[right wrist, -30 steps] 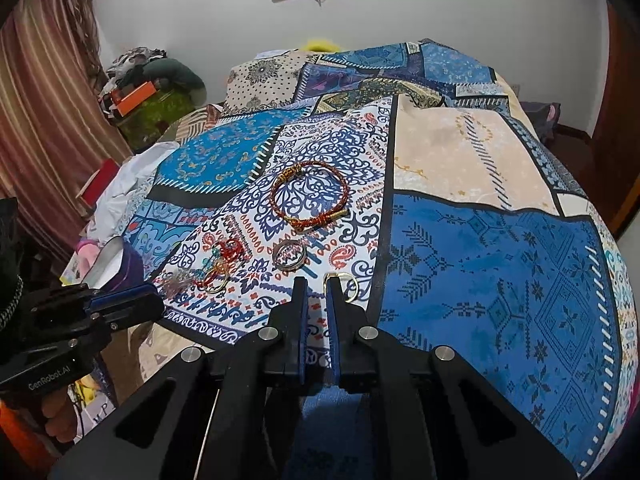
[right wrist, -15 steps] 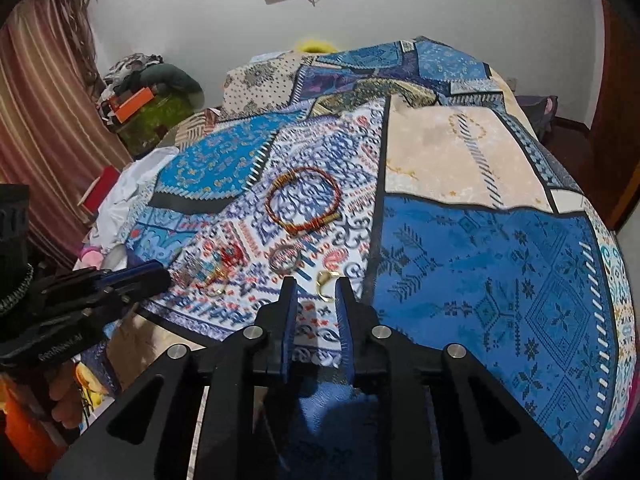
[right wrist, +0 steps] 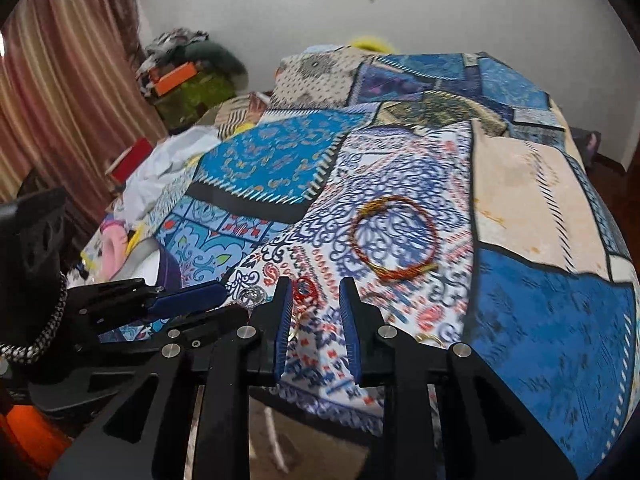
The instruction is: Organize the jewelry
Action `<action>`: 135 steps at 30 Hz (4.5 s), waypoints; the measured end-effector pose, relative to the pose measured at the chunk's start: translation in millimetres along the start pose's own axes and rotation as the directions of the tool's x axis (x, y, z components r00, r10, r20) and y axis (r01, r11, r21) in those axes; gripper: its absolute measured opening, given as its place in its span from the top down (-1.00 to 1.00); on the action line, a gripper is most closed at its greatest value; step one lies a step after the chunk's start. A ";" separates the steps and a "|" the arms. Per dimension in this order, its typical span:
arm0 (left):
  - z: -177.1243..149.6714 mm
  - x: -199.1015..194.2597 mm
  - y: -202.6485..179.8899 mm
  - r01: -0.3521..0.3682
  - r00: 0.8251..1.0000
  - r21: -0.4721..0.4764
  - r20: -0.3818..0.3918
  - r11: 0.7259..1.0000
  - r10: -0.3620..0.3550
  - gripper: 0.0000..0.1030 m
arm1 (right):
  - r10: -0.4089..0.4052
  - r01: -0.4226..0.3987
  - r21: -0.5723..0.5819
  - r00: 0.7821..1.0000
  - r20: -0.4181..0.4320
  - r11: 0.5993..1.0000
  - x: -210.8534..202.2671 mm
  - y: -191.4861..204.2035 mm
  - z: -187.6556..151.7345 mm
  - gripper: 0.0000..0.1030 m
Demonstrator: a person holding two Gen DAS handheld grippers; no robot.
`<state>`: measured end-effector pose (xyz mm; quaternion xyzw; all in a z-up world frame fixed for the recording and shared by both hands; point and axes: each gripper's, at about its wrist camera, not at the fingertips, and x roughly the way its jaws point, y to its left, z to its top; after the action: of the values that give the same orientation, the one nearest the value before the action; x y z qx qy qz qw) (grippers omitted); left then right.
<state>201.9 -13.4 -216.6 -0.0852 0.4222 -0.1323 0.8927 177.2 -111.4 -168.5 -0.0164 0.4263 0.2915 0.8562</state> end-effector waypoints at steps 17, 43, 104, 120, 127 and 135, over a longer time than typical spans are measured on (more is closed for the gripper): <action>-6.4 0.8 3.7 0.021 0.999 0.008 0.025 1.000 -0.021 0.77 | -0.024 0.020 -0.057 0.997 -0.074 0.998 19.0 -0.8 0.9 0.85; -14.1 -21.5 -8.7 0.041 0.999 0.070 0.006 0.997 -0.042 0.78 | -0.046 0.046 0.013 0.999 -0.015 0.999 -21.1 -18.0 -0.7 0.49; 8.0 -7.2 -1.4 0.083 0.997 0.010 -0.007 0.996 -0.083 0.47 | -0.176 0.166 -0.149 0.983 -0.057 0.975 1.1 2.5 -18.6 0.55; 10.7 12.0 8.3 0.143 0.989 -0.042 -0.021 0.989 -0.144 0.75 | -0.064 0.061 -0.078 0.997 -0.044 0.995 -17.4 -3.0 -12.2 0.54; 1.3 -5.1 14.8 0.120 0.993 -0.039 -0.011 0.992 -0.120 0.78 | -0.027 0.021 -0.136 0.999 -0.042 0.991 -14.5 16.4 -10.2 0.54; 1.4 -23.4 20.1 0.120 0.993 -0.046 0.022 0.992 -0.119 0.78 | -0.020 0.010 -0.144 0.997 -0.070 0.990 -4.0 20.5 -14.5 0.54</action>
<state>192.1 12.9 -203.9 -0.1324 0.4110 -0.1747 0.8849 154.4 -100.3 -170.3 -0.0915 0.4343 0.3139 0.8393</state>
